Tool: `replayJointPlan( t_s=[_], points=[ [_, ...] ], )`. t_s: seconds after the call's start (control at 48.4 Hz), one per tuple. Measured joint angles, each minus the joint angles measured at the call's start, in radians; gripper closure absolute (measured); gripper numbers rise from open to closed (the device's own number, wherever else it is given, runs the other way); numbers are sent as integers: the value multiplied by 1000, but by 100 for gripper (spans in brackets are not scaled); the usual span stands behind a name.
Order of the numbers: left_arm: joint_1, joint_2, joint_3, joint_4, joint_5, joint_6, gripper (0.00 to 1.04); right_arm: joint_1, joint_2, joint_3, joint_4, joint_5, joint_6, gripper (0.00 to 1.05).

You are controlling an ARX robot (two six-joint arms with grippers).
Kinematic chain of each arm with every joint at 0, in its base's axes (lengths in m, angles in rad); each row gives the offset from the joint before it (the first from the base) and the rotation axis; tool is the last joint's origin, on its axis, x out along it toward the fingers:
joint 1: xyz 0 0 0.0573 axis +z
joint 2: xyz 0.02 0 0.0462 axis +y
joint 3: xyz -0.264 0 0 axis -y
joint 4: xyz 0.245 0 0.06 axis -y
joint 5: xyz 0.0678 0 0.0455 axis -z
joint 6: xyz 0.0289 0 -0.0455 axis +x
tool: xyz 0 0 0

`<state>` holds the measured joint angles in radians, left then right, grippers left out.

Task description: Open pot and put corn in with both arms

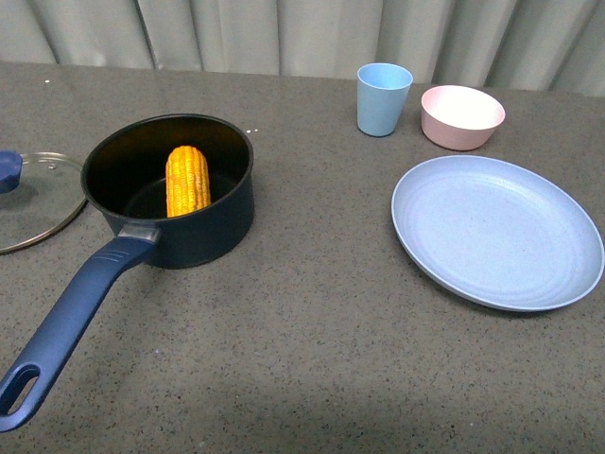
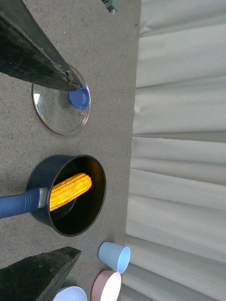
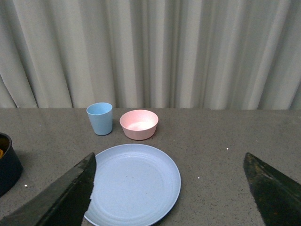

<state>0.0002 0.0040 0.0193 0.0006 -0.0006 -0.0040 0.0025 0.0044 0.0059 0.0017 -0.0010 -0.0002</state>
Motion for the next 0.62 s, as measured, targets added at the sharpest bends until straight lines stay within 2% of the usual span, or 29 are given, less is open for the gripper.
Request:
replayJointPlan(
  t_s=[0.021, 0.083, 0.62],
  points=[
    [0, 0, 0, 0, 0, 0, 7, 0, 0, 0, 0, 0, 1, 8],
    [0, 0, 0, 0, 0, 0, 7, 0, 0, 0, 0, 0, 0, 10],
    [0, 0, 0, 0, 0, 0, 7, 0, 0, 0, 0, 0, 0, 9]
  ],
)
